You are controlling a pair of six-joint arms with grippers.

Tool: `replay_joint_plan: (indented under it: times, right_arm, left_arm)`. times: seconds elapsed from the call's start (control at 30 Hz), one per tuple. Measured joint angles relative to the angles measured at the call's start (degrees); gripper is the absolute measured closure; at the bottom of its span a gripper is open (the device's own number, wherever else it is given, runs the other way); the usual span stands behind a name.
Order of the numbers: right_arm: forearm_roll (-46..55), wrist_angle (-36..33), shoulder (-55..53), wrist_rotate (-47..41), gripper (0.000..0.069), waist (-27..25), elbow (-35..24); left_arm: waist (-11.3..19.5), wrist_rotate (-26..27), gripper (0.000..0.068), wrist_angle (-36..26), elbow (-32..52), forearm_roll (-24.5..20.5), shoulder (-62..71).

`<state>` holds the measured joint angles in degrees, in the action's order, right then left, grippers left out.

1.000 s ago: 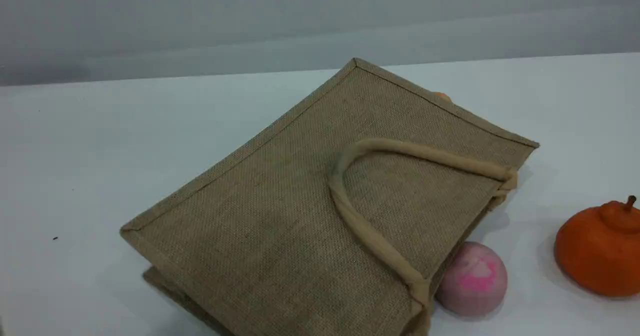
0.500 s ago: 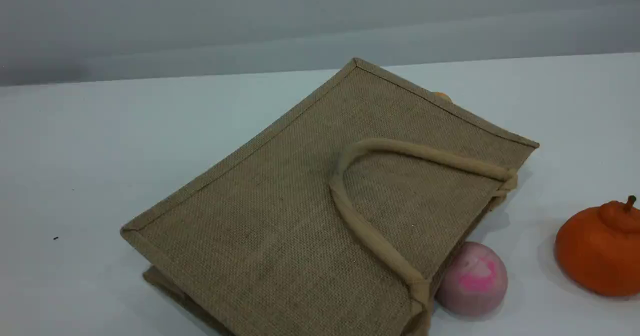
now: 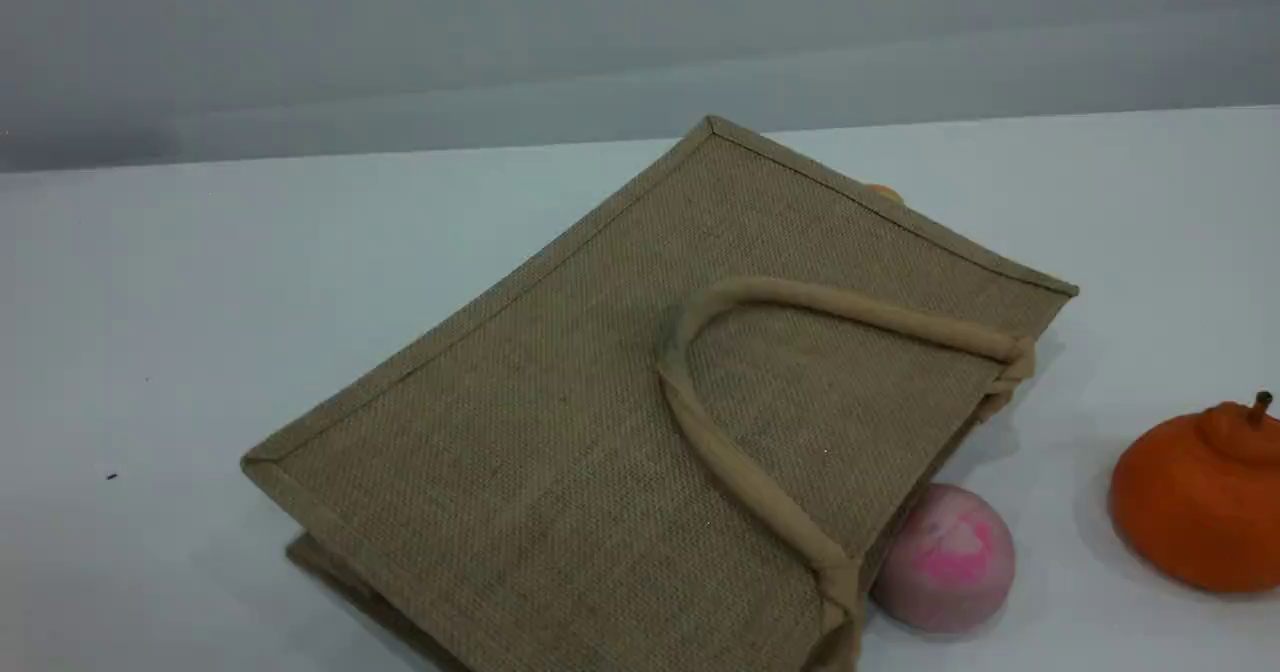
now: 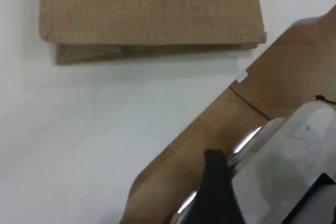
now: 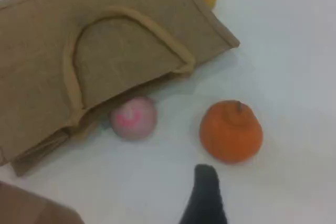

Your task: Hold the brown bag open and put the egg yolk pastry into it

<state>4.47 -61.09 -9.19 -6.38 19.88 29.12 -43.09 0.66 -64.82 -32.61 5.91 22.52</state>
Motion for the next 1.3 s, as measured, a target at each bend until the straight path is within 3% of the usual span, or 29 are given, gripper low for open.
replay_joint_plan:
  times: [0.23,1.07,1.2,1.3]
  right_arm:
    - [0.0,0.0,0.0,0.0,0.0193,0.0,0.0]
    - [0.0,0.0,0.1,0.0,0.0193,0.0,0.0]
    - [-0.2,0.0,0.0,0.0,0.0193,-2.4,0.0]
    - [-0.2,0.0,0.0,0.0,0.0193,-7.4,0.0]
  left_arm:
    - [0.0,-0.1,0.0184,3.7,3.5,-0.1,-5.4]
    - [0.1,0.1,0.0184,3.1,3.9,0.0,-8.0]
    - [4.1,0.1,0.0184,3.0,3.9,0.2,-7.8]
    - [10.2,0.1,0.0184,3.0,3.9,0.2,-7.8]
